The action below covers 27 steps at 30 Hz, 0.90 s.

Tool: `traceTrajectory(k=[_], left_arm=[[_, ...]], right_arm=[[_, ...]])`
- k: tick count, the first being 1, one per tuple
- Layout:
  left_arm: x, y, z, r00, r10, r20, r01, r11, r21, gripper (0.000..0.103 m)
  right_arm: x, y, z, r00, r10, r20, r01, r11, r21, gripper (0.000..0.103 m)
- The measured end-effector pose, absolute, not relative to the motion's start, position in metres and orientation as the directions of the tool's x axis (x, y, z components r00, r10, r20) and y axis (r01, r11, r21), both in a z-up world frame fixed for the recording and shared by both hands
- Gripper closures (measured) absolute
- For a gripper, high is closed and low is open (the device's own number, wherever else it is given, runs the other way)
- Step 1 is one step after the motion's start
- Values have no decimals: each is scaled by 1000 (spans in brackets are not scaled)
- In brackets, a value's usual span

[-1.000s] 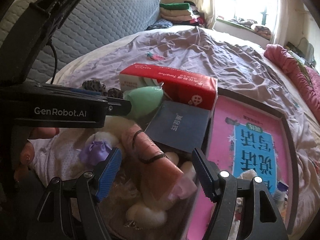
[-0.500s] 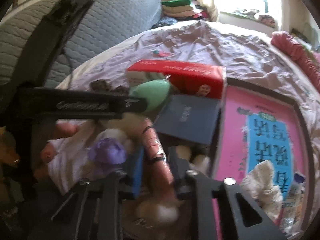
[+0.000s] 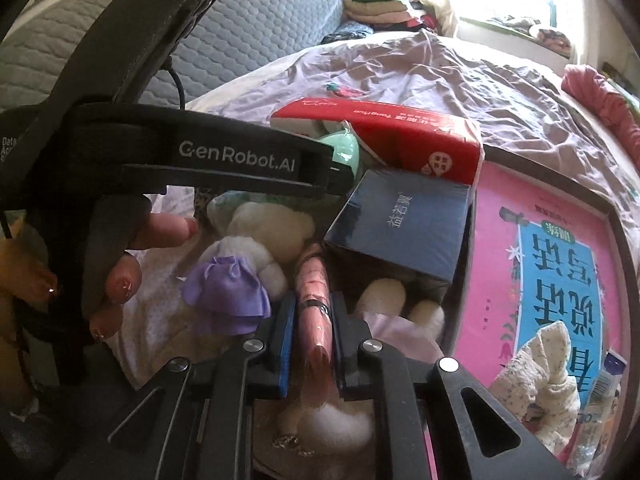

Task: Organize soft objects
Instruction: 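Grasp the green sponge in its plastic bag with the left gripper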

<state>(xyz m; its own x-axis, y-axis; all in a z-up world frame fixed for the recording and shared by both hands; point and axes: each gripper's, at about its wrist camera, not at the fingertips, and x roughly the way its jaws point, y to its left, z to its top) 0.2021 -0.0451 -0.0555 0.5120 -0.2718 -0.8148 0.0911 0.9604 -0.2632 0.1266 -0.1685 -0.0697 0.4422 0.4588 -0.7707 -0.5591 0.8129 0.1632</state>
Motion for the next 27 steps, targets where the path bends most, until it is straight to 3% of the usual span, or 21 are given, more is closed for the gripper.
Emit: traceTrajectory(k=[3, 6, 27], left_arm=[[204, -41, -57, 522, -300, -799, 86, 950, -301, 49], [204, -37, -57, 522, -351, -777, 86, 928, -362, 62], [185, -27, -15, 596, -327, -733, 100, 936, -336, 65]], right_arm=[[125, -173, -69, 443, 477, -759, -556, 811, 185, 89], [125, -178, -65, 450, 488, -748, -552, 810, 197, 89], [113, -199, -33, 527, 506, -683, -513, 830, 218, 89]])
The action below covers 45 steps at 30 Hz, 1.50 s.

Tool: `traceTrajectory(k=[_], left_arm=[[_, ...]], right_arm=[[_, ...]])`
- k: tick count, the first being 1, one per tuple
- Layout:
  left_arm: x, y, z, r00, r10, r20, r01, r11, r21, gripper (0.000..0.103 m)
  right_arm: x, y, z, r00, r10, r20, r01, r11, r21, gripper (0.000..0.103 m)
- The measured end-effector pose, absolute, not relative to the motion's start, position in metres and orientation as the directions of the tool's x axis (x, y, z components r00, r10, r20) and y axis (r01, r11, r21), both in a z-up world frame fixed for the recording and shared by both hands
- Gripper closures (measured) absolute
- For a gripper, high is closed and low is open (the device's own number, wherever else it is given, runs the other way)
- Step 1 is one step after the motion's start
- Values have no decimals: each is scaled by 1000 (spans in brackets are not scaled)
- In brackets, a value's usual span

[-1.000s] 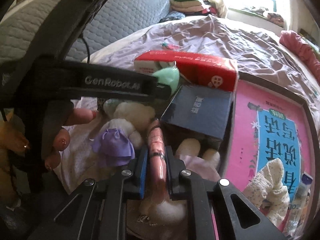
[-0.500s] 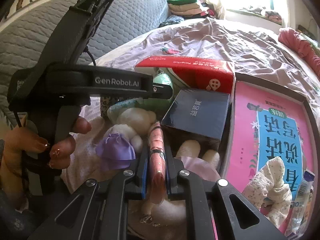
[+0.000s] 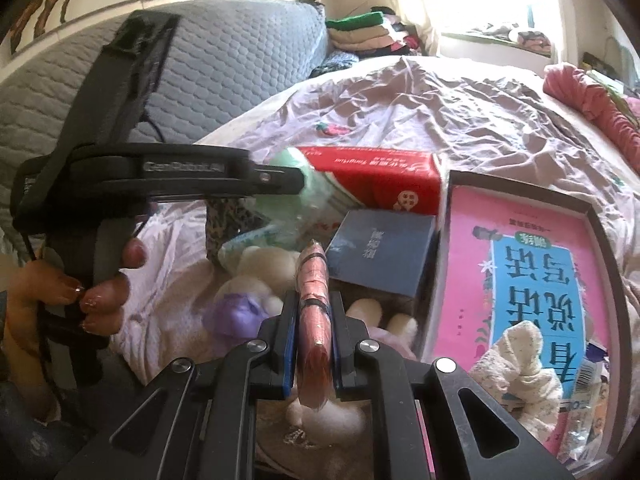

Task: Organize soft objects
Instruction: 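Grasp the green sponge in its plastic bag with the left gripper, then carry the green sponge with the left gripper while the right carries the pink roll to the tray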

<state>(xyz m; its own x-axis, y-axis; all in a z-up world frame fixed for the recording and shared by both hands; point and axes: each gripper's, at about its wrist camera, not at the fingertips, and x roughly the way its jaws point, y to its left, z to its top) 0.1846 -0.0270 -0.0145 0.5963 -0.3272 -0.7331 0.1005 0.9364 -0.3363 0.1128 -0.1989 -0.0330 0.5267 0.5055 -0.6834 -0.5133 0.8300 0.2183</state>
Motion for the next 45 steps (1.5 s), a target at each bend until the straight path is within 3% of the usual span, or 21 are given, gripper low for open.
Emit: traceTrajectory(k=[25, 45], left_arm=[[146, -65, 33, 646, -331, -688, 195, 943, -269, 65], [108, -142, 42, 603, -419, -679, 363, 902, -234, 65]], right_arm=[[90, -257, 29, 690, 433, -580, -391, 897, 205, 89], [77, -328, 49, 784, 322, -531, -228, 945, 235, 89]])
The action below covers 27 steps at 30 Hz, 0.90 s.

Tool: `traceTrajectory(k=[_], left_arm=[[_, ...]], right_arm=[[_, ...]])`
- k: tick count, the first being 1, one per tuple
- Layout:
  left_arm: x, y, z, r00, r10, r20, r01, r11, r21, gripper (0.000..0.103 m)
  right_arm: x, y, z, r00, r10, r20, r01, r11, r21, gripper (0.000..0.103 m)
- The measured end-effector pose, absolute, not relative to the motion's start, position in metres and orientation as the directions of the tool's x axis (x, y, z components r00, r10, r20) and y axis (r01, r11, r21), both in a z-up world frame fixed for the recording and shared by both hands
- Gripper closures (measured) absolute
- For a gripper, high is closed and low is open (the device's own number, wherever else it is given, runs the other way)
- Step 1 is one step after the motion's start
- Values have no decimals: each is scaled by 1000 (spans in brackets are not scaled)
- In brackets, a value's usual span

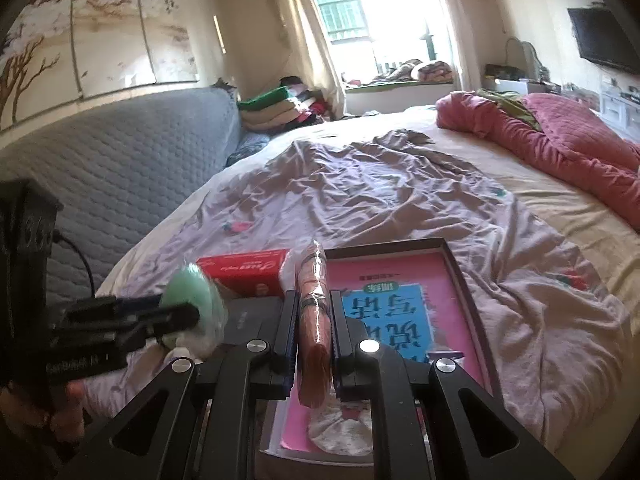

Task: Organize soft objects
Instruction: 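Carry the green sponge with the left gripper while the right carries the pink roll to the tray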

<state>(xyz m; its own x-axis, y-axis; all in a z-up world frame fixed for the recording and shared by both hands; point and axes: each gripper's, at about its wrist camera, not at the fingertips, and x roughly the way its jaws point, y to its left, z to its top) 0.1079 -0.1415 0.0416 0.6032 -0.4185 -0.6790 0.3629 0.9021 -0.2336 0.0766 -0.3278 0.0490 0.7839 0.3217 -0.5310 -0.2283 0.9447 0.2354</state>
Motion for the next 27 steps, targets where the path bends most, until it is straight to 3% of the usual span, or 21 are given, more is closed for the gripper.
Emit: traceTrajectory(k=[27], left_arm=[[108, -202, -1, 515, -400, -758, 406, 893, -195, 65]], right_arm=[[73, -358, 38, 803, 306, -511, -178, 942, 284, 89]])
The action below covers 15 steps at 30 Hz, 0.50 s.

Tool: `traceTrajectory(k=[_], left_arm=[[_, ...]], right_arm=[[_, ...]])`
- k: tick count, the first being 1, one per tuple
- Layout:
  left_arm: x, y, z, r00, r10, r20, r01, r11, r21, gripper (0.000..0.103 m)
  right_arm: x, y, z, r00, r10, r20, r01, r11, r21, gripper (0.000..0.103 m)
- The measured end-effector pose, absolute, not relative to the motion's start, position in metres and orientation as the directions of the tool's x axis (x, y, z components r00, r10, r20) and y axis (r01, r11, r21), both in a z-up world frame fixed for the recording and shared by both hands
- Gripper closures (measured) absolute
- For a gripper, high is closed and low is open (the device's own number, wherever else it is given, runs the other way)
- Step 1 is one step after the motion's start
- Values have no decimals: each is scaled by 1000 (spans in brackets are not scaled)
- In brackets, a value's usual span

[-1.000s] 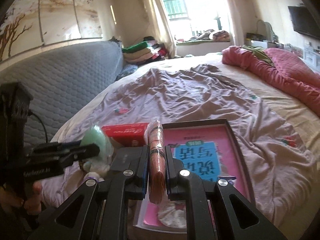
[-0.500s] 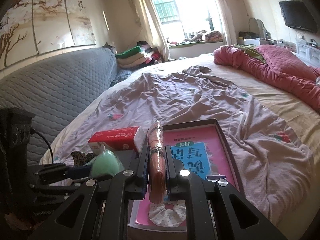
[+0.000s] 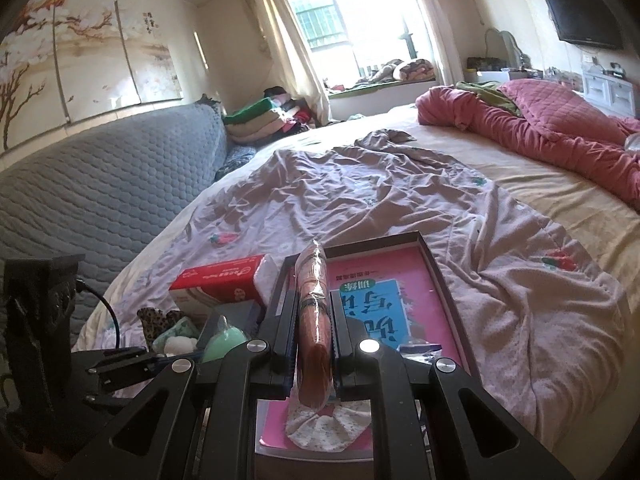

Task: Organize soft objects
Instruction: 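Carry the green sponge with the left gripper while the right carries the pink roll to the tray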

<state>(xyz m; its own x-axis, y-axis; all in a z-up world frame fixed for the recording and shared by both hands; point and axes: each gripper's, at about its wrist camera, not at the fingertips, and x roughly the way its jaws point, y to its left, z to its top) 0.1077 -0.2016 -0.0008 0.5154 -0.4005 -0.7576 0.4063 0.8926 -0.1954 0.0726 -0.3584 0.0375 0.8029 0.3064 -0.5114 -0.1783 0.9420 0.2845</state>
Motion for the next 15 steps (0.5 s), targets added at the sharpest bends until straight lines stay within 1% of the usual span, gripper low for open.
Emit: traceTrajectory(k=[15], left_arm=[[115, -221, -23, 460, -408, -789, 431, 879, -203, 65]], right_arm=[[83, -364, 15, 782, 289, -553, -143, 946, 292, 89]])
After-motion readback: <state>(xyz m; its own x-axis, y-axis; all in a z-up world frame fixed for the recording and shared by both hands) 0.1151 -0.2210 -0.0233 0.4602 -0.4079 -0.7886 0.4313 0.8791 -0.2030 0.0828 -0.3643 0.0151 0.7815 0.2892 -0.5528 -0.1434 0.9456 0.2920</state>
